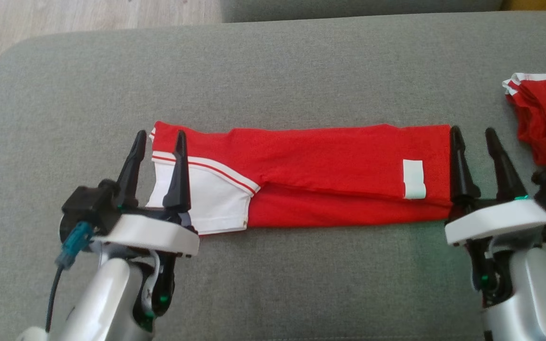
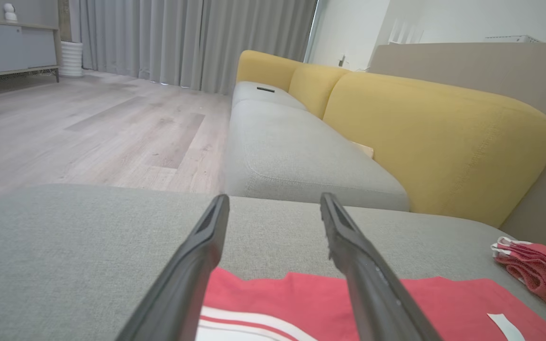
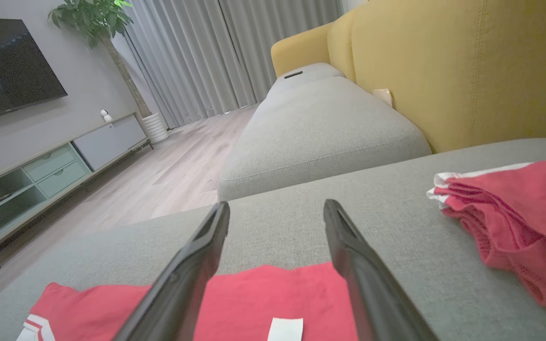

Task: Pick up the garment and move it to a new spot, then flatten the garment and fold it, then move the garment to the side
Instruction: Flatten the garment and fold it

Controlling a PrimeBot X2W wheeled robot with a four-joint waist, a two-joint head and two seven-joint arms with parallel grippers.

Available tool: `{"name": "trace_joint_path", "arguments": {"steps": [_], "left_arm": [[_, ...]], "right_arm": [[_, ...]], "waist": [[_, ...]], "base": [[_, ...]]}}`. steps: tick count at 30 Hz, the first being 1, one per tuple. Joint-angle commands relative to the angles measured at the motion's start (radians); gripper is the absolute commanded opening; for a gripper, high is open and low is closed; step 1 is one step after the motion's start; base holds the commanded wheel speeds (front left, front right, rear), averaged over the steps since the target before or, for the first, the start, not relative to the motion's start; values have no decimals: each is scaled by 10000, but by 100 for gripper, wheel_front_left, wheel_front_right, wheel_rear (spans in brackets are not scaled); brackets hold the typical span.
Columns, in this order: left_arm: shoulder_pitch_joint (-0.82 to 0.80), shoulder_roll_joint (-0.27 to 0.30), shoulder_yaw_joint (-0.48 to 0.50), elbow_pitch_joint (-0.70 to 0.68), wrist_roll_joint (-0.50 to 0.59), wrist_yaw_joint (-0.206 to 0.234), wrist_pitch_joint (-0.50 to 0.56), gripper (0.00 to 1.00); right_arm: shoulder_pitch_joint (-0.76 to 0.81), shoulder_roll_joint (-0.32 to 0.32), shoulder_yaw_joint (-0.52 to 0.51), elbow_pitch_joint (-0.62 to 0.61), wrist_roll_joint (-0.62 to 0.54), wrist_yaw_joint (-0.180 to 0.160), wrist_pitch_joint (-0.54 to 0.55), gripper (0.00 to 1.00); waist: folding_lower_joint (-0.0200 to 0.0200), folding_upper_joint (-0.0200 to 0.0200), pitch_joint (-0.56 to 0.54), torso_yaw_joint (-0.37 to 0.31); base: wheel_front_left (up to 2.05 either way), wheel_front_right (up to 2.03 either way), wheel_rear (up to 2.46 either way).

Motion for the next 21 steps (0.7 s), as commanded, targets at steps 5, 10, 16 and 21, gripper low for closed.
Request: {"name": "trace_joint_path", "arguments": {"steps": [5, 10, 16, 21], "left_arm": [[158, -529, 1448, -397, 1068, -922, -52, 100], [170, -910, 1897, -165, 1674, -1651, -52, 100], [153, -1257, 2243, 48, 2053, -2175, -52, 100], [48, -1434, 2581, 28, 2331, -2471, -52, 100]], "right_arm": [[-236, 54, 404, 382, 72, 75, -750, 100], [-340, 56, -121, 1358, -238, 75, -1018, 100], [-787, 57, -757, 3315, 42, 75, -1013, 100], [-1440, 58, -468, 5097, 491, 75, -1258, 100]], "waist": [[1, -1, 17, 39], [1, -1, 153, 106], [1, -1, 411, 115], [1, -1, 560, 146]], "base": [[0, 0, 0], [0, 0, 0], [0, 0, 0], [0, 0, 0]]}}
